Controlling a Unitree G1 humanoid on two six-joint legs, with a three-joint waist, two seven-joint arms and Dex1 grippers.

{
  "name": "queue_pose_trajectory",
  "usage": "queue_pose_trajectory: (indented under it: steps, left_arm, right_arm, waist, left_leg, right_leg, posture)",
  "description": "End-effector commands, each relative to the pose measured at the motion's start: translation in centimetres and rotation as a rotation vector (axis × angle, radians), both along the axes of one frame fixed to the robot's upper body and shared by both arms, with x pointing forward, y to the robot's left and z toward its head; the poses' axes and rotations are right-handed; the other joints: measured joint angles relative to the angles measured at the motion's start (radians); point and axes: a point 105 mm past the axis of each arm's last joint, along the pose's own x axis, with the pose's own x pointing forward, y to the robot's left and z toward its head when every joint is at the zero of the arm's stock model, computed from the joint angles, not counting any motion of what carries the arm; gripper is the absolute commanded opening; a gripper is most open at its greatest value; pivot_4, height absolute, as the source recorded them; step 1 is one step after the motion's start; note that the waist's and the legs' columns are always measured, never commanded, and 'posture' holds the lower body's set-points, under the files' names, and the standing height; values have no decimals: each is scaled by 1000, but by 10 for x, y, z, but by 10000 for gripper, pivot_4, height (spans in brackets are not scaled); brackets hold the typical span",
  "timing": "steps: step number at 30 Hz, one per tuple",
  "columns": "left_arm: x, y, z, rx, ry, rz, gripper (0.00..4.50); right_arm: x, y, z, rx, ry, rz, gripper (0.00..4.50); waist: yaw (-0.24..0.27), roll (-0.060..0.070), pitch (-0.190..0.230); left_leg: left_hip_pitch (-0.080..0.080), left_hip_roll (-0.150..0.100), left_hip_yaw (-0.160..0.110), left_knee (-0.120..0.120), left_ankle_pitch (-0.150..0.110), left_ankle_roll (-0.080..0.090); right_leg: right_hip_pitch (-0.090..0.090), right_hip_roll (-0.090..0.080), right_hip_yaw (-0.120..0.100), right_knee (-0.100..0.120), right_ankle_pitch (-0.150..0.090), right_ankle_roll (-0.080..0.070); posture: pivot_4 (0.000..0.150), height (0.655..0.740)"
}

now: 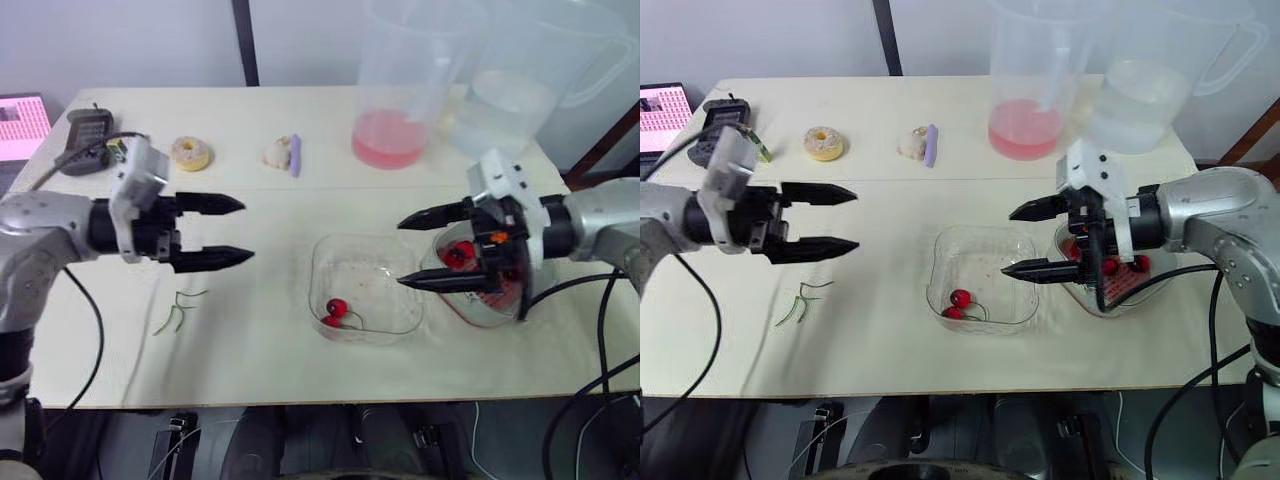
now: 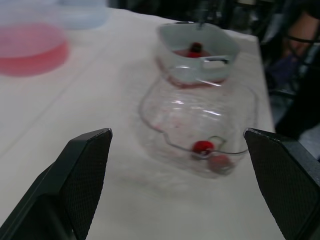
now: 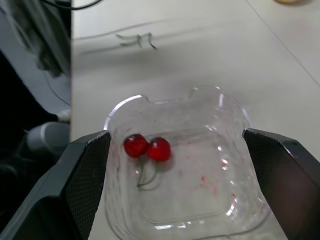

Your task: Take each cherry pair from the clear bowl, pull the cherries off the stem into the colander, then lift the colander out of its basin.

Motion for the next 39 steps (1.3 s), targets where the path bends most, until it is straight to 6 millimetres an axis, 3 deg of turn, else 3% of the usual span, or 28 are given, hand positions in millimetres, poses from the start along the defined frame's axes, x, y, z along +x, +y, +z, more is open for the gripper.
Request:
queue_pose_trajectory:
  steps: [1,5,13,20,28,35,39]
  left_arm:
    - [-6,-7,2,37,-41,-50,44227]
    - [-4,3,-21,142,-71,-16,44227]
    - [-8,1,-22,114,-75,2,44227]
    - [-10,1,-26,117,-70,15,44227]
    - [-12,1,-30,148,-65,8,44227]
    - [-13,-4,-22,126,-71,-18,44227]
    - [-10,-6,-20,139,-84,-17,45000]
  right_arm:
    - [-2,7,4,-76,10,8,45000]
    - [11,22,-6,-147,76,-10,45000]
    - [37,54,-50,-289,81,-78,45000]
    - [36,62,-88,-396,-41,25,45000]
    - [38,67,-106,-367,51,-35,45000]
    - [32,69,-120,-374,101,-47,45000]
    - [35,69,-122,-369,102,-78,31553]
  waist:
    - [3,0,0]
    - [3,0,0]
    - [9,0,0]
    - [7,0,0]
    - [6,0,0]
    - [7,-1,0]
    - [4,-1,0]
  left_leg:
    - [0,0,-1,0,0,0]
    - [0,0,0,0,0,0]
    - [-2,0,0,1,0,0]
    - [-2,0,-1,1,0,0]
    - [-1,0,-1,1,0,0]
    - [-1,0,-1,1,0,0]
    - [-1,0,-1,1,0,0]
  right_leg:
    - [0,1,0,0,0,0]
    - [0,0,0,0,0,0]
    - [-1,-1,0,-1,0,0]
    - [-1,0,0,0,0,0]
    - [-1,0,0,1,0,0]
    - [0,0,-1,1,0,0]
    - [0,1,-1,1,0,0]
  posture:
    - [1500,7400]
    - [1500,7400]
    - [1500,7400]
    - [1500,7400]
    - [1500,7400]
    - [1500,7400]
    - [1500,7400]
